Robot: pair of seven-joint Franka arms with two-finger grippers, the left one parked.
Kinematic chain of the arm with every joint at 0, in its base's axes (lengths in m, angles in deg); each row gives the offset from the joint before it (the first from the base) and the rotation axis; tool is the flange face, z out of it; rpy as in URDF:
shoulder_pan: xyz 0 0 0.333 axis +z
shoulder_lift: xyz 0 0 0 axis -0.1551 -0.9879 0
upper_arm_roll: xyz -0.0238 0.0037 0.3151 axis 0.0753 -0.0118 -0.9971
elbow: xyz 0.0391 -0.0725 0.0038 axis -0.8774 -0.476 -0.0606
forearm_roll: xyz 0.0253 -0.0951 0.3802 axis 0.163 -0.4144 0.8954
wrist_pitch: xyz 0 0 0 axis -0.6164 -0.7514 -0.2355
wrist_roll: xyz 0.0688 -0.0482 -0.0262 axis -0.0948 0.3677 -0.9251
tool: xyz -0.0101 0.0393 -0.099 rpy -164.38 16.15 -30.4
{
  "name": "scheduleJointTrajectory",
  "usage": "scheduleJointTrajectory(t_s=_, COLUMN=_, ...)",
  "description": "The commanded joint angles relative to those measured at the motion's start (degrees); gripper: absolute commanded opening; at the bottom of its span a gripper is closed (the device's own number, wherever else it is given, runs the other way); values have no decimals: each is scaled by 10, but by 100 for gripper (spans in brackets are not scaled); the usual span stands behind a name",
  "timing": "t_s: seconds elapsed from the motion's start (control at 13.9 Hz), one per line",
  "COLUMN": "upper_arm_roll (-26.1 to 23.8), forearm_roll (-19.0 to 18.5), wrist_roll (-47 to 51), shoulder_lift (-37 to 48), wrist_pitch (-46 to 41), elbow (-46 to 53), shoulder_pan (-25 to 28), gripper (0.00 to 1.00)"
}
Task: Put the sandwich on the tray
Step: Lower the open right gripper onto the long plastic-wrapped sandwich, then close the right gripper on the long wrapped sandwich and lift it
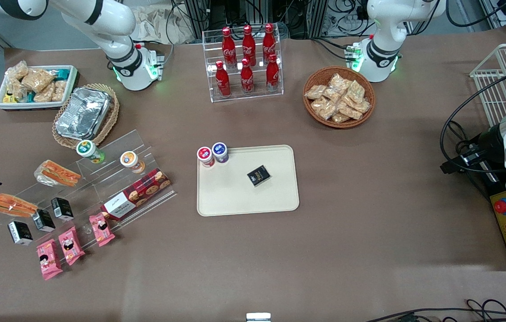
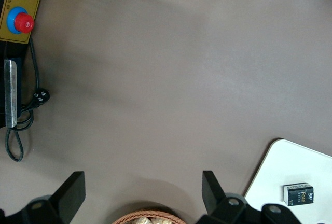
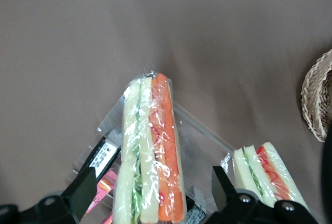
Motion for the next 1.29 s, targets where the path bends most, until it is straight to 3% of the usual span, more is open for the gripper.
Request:
scheduleJointTrajectory(t_s=0.0, upper_arm_roll=-3, forearm_roll=33, wrist_roll=2, shoulder_lift=-15, wrist_pitch=21, elbow=-4, shoulder_pan=-3, gripper=98)
scheduleJointTrajectory(t_s=0.07, upper_arm_roll=-3, forearm_roll=40, wrist_roll=3, shoulder_lift=-13, wrist_pitch=33, elbow=-13, shoulder_pan=-3, gripper=94)
scheduleJointTrajectory(t_s=0.22, upper_arm_roll=-3, forearm_roll=63, wrist_roll=4, shoulder_lift=-12, wrist_pitch=44, elbow=-20, shoulder_pan=-1, gripper=66)
scheduleJointTrajectory(t_s=0.36, upper_arm_roll=-3, forearm_roll=77, wrist_roll=5, shoulder_lift=-12, wrist_pitch=45, elbow=-20, shoulder_pan=-2, gripper=57)
scheduleJointTrajectory(t_s=0.5, upper_arm_roll=-4, forearm_roll=80, wrist_roll=5, shoulder_lift=-6, wrist_pitch=45, elbow=-20, shoulder_pan=-2, gripper=24)
scheduleJointTrajectory(t_s=0.57, upper_arm_roll=-5, forearm_roll=97, wrist_roll=4, shoulder_lift=-3, wrist_pitch=45, elbow=-20, shoulder_pan=-2, gripper=12)
scheduleJointTrajectory(t_s=0.65, upper_arm_roll=-4, forearm_roll=117, wrist_roll=2, shoulder_lift=-2, wrist_pitch=44, elbow=-21, shoulder_pan=-3, gripper=7)
scheduleJointTrajectory(t_s=1.01, upper_arm_roll=-5, forearm_roll=117, wrist_roll=-19, shoulder_lift=17, wrist_pitch=44, elbow=-15, shoulder_pan=3, gripper=6)
scheduleJointTrajectory(t_s=1.22, upper_arm_roll=-6, forearm_roll=113, wrist_roll=-138, shoulder_lift=44, wrist_pitch=34, elbow=-14, shoulder_pan=18, gripper=6)
